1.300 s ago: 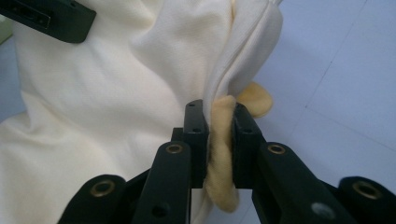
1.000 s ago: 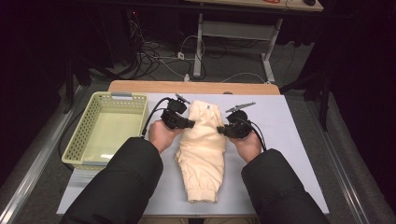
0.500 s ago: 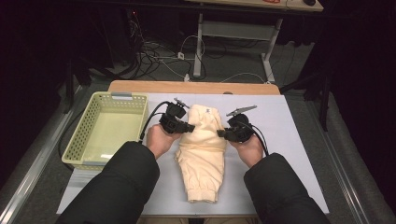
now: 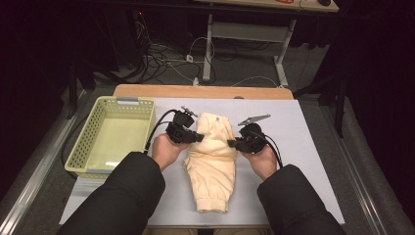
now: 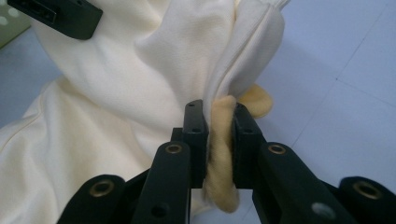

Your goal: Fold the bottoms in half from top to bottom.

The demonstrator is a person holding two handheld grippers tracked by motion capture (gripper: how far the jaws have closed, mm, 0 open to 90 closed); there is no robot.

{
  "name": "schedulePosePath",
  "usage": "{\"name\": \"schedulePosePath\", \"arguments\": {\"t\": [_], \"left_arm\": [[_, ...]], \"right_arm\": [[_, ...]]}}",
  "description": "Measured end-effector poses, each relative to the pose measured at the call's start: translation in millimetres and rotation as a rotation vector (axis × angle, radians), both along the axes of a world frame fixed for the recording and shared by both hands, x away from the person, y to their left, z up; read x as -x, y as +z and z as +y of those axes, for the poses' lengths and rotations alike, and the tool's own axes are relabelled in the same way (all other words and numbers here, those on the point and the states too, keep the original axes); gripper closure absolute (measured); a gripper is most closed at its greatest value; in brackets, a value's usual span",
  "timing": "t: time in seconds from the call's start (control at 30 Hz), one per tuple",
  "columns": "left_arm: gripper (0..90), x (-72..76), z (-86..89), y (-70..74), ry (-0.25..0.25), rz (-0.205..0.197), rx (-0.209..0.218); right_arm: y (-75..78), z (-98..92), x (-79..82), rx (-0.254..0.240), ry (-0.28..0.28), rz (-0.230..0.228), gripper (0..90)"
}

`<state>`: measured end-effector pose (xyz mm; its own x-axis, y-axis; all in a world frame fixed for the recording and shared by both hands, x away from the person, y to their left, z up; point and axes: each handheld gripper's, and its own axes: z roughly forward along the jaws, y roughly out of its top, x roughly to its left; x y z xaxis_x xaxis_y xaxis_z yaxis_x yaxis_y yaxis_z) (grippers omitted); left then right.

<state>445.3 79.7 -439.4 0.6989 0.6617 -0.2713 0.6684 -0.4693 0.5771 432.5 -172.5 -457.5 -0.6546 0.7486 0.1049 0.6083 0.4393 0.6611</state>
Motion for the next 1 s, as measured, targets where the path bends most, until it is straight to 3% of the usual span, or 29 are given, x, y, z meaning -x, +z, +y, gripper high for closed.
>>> {"name": "schedulePosePath", "arguments": {"t": [1.0], "left_arm": [[79.1, 19.1, 2.5, -6.3, -0.031, -0.008, 0.013]], "right_arm": [[-6.7, -4.4, 17.0, -0.019, 0.038, -0.002, 79.2]]}}
